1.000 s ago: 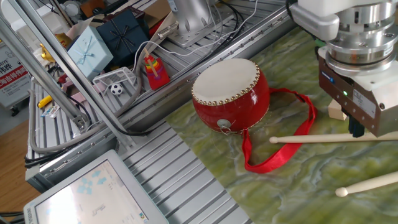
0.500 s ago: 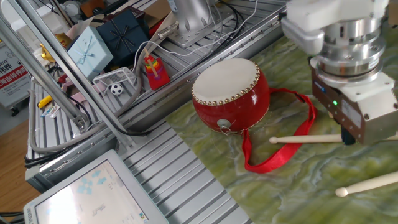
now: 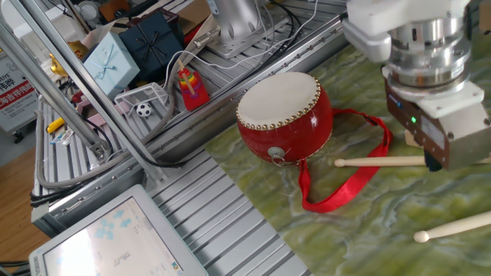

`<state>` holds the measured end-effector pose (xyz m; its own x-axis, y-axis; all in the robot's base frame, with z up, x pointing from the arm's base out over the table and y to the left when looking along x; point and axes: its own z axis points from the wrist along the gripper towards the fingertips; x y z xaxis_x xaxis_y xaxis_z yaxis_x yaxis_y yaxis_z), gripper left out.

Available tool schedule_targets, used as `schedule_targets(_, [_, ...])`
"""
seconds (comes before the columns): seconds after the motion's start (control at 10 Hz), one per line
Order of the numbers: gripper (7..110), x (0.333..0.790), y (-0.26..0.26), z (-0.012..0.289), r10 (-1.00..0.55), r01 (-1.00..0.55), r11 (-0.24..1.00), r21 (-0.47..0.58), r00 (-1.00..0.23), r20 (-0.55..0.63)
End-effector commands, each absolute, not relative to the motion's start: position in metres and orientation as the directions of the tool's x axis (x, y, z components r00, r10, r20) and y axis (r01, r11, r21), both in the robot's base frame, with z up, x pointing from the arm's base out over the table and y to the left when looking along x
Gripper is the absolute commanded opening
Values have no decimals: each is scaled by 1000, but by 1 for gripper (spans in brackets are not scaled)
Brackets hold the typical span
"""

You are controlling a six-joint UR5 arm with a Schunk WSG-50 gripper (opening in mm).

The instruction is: Play the drum

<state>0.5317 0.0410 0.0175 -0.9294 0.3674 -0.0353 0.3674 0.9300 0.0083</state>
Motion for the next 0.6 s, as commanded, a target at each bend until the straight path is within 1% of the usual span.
schedule_targets(0.0, [7,524,50,35,391,390,920,28,-920,-10])
schedule_targets(0.3, [7,514,44,22,443,443,896,1,-895,48])
schedule_targets(0.4, [7,517,41,17,444,445,895,14,-895,37])
schedule_targets(0.5, [7,526,38,12,413,413,909,50,-911,-3])
